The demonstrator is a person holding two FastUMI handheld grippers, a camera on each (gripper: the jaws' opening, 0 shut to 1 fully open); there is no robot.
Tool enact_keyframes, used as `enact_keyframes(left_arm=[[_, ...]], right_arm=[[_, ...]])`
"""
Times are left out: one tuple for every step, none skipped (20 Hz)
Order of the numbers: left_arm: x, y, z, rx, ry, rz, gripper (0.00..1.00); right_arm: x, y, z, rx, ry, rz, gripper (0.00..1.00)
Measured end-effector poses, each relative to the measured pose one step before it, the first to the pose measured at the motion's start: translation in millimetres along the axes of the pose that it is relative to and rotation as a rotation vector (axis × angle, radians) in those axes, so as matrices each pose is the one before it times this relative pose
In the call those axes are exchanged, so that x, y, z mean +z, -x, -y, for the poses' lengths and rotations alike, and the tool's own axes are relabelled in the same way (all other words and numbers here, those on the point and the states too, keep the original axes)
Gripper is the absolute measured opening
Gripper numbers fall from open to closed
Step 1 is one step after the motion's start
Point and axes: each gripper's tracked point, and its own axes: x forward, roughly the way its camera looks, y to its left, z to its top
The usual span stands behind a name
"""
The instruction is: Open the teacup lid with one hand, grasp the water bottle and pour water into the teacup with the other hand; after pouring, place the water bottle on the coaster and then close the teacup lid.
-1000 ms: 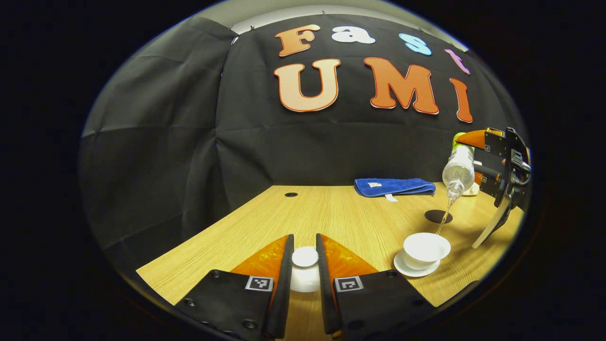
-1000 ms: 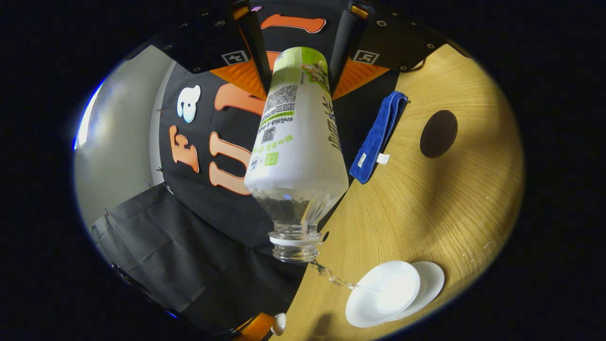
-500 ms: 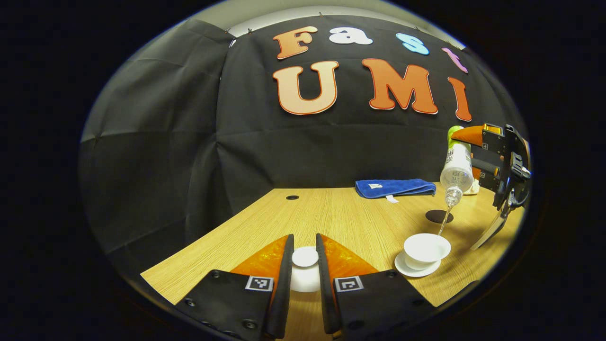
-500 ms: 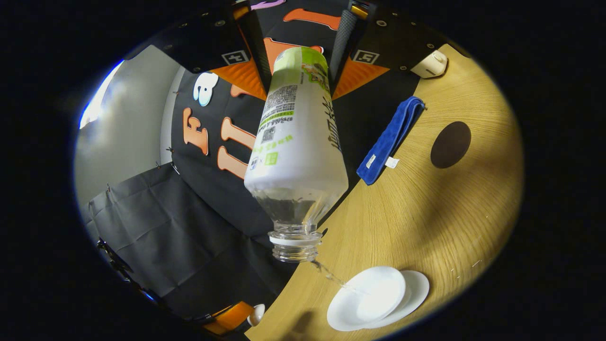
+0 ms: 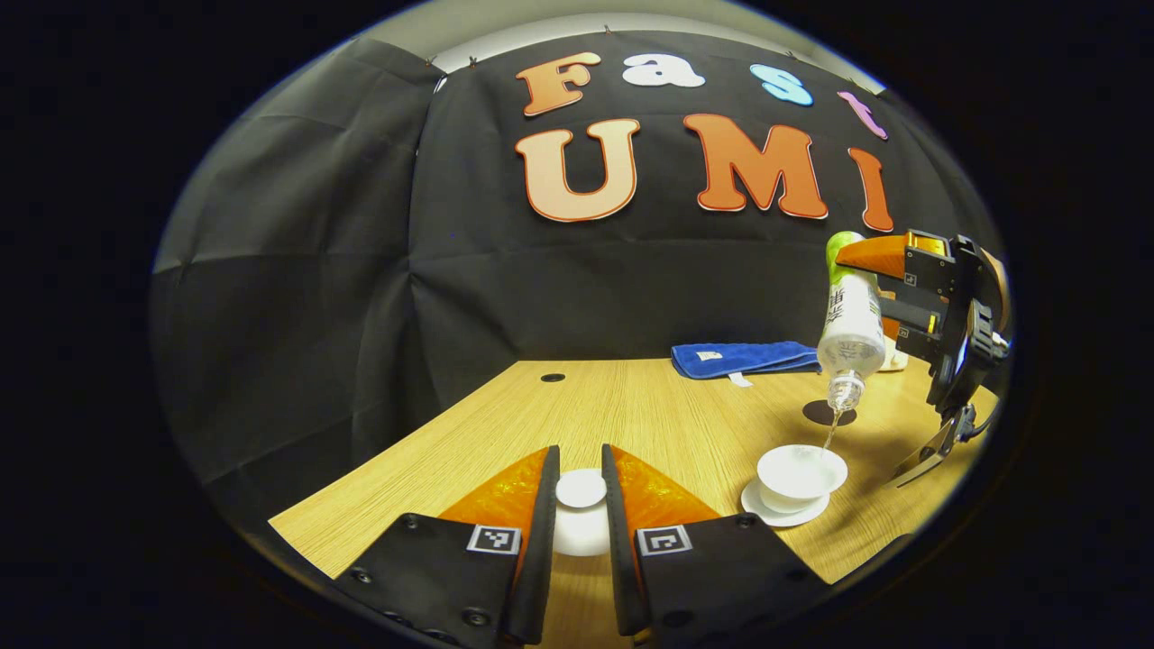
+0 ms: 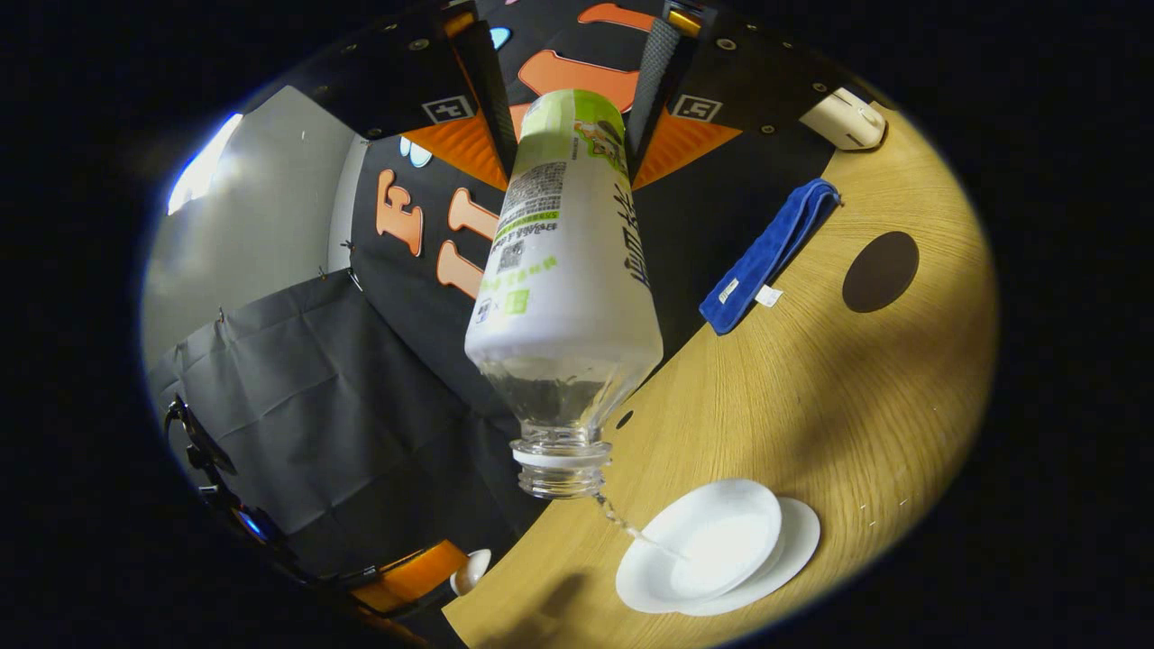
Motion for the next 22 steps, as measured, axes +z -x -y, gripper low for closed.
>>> enact_keyframes(left_arm=[[-0.27,0.25,-0.94,0.00352,0.00071,0.00111,0.33],[0.02,-0.31,0.3,0.00055,-0.00038,-0.00107,0.33],[-1.12,-0.37,0.69,-0.00042,0.00004,-0.00175,0.33],[-0.41,0.76,1.05,-0.00067,0.00015,-0.00168,0.33],[0.29,0.89,0.72,-0.0013,0.00072,0.00111,0.33],[0.11,-0.08,-0.49,0.00056,0.00095,0.00085,0.31],[1.19,-0.42,0.74,0.00266,-0.00161,0.00457,0.33],[0.92,0.8,0.95,0.00199,-0.00402,0.00638,0.33],[2.34,0.34,4.1,-0.00446,-0.00919,0.00953,0.33],[1.7,-1.28,4.55,-0.00618,-0.0059,0.00391,0.33],[1.56,0.6,6.94,-0.01663,-0.00073,0.00372,0.33],[2.21,-0.64,4.59,-0.00939,0.00166,0.00205,0.33],[0.78,-0.92,3.28,-0.00299,-0.00101,0.00275,0.33],[0.71,-1.33,1.65,-0.00384,-0.00291,-0.00059,0.33],[1.45,-0.5,4.31,-0.00644,0.00464,0.00127,0.31],[1.86,-0.79,3.55,-0.00639,0.00173,0.0008,0.33],[1.19,0.26,3.18,-0.00649,0.00055,0.0015,0.33],[3.55,-0.54,4.68,-0.008,0.00012,0.00703,0.33],[4.86,-0.29,4.69,-0.00796,-0.00123,0.01078,0.33],[5.42,-0.13,5.15,-0.00751,-0.00277,0.00853,0.33],[3.09,-1.31,4.07,-0.00561,-0.00257,0.0067,0.33],[2.99,-0.89,4.21,-0.00601,-0.00227,0.00641,0.33]], right_arm=[[5.92,0.91,-1.97,0.00361,0.00756,0.0153,0.64],[2.97,0.05,-1.16,0.00353,0.00115,0.009,0.64],[2.19,-1.18,-0.95,0.00187,-0.00453,0.00234,0.65],[1.26,0.8,-2.36,0.00955,-0.01558,0.00155,0.65],[1.09,-0.28,-3.49,0.00562,-0.01733,-0.00081,0.65],[2.17,0.68,-0.45,0.00845,-0.02397,0.00015,0.65],[0.07,0.78,-5.23,0.01903,-0.04215,-0.00494,0.65],[-0.84,-0.47,-9.47,0.03219,-0.06562,-0.00818,0.65],[-1.68,0.16,-12.46,0.04844,-0.07943,-0.00869,0.63],[2.58,-0.04,-8.3,0.03243,-0.05935,0.00479,0.65],[4.26,1.45,-10.74,0.04875,-0.0809,0.00615,0.65],[0.93,5.39,-11.29,0.04007,-0.08299,-0.00075,0.65],[0.51,-0.82,-6.93,0.02335,-0.06767,-0.00139,0.65],[-2.09,-1.01,-7.77,0.02639,-0.09989,-0.00621,0.65],[-2.1,-0.62,-0.3,0.0101,-0.11123,-0.00128,0.65],[-2.6,0.32,4.56,-0.00656,-0.07432,-0.00797,0.65],[-8.39,-1.2,8.11,-0.01325,-0.06777,-0.0124,0.65],[-5.75,-1.78,13.96,-0.01692,-0.08544,-0.01567,0.65],[-9.22,-4.37,14.36,-0.01855,-0.09788,-0.0181,0.65],[-8.07,-4.78,11.62,-0.00757,-0.10082,-0.01045,0.66],[-3.9,-0.67,8.21,-0.00524,-0.07705,-0.0127,0.65],[-2.4,-0.68,4.44,-0.00048,-0.07486,-0.00732,0.67]])
